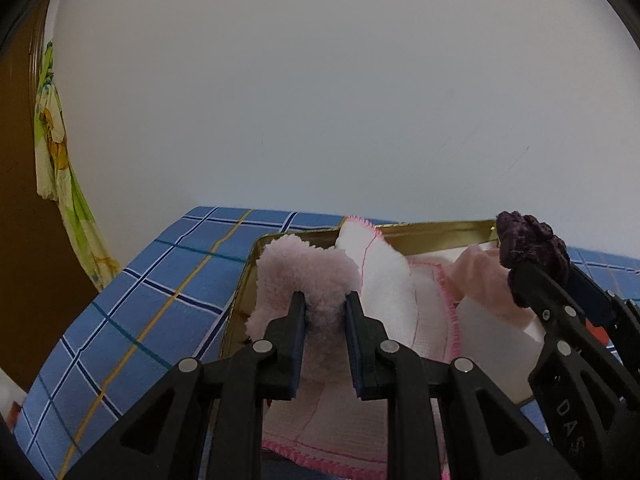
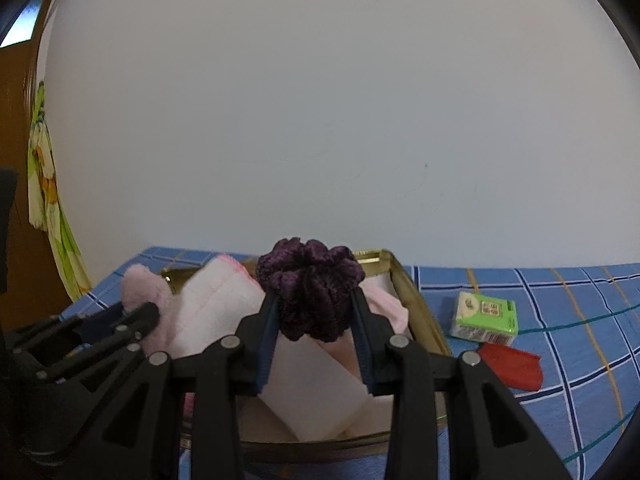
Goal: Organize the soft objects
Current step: 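Carry the plush toy with the left tool while the right tool carries the scrunchie over the tray, then open both tools to release the plush toy and scrunchie into the tray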
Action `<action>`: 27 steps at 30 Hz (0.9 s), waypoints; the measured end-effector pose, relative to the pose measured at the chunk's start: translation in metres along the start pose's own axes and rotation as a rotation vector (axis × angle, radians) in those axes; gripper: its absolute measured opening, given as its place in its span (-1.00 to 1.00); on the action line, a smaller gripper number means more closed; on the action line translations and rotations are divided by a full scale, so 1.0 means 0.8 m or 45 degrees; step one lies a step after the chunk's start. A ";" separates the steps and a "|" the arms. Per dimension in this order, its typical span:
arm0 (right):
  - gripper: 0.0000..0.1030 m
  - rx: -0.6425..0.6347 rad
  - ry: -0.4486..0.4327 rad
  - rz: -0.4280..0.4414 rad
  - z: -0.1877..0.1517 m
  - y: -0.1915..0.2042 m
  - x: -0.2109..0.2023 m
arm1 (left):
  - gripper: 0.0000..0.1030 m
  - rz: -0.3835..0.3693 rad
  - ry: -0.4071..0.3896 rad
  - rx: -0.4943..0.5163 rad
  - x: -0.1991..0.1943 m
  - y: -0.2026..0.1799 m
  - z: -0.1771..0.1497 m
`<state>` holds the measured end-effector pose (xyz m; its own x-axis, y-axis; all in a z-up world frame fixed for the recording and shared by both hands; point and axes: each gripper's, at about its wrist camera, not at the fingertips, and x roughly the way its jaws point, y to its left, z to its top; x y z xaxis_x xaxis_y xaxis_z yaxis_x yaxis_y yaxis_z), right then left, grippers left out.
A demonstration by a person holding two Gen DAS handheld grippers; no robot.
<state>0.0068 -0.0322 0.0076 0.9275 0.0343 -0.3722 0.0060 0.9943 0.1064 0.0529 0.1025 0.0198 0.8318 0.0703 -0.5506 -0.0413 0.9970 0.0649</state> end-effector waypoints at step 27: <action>0.12 -0.035 0.124 0.188 -0.007 0.003 0.015 | -0.56 0.206 0.069 0.116 0.039 -0.022 -0.022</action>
<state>0.0157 -0.0292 -0.0018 0.8770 0.1887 -0.4418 -0.1393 0.9800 0.1421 0.0701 0.0874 -0.0134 0.7873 0.2333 -0.5708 -0.1198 0.9659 0.2295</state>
